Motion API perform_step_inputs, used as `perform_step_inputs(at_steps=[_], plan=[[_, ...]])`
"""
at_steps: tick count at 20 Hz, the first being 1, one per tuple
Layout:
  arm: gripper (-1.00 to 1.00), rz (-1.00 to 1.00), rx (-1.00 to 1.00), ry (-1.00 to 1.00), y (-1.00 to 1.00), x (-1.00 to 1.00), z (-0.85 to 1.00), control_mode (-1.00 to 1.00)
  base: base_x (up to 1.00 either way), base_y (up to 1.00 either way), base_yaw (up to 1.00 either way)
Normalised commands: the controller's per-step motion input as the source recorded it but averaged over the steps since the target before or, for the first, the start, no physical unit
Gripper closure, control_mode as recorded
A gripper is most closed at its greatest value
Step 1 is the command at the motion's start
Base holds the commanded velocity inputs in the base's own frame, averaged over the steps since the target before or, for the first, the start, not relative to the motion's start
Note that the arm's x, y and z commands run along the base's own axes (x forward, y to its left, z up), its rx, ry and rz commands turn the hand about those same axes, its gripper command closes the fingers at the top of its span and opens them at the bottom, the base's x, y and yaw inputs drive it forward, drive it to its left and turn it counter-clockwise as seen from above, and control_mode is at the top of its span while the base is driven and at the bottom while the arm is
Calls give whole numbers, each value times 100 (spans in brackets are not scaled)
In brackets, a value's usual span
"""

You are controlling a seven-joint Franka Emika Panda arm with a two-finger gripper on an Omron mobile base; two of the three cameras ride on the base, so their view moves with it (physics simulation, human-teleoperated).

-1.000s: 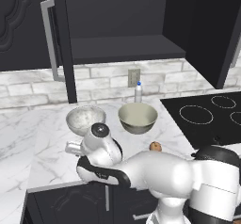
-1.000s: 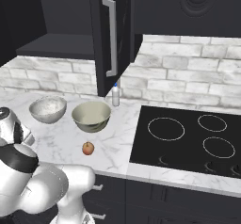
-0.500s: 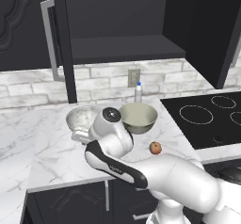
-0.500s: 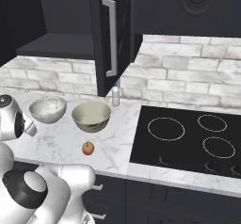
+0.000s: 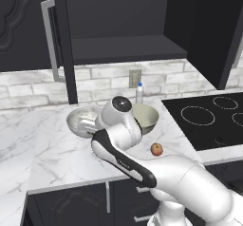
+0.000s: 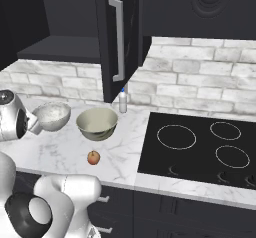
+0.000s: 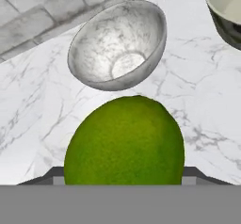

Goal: Pick both bowls and place them on the counter. Then place the lime in one bowl and place the peach in the other bowl.

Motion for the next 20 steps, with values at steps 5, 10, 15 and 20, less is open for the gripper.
perform_step_inputs(at_steps=[5,10,15,20], plan=[[100,0,0,-1,-9,25,46,-100,0,0,0],[100,0,0,-1,-7,42,25,-100,0,0,0],[100,0,0,0,-5,43,8,-100,0,0,0],[100,1,0,0,0,48,2,-100,0,0,0]])
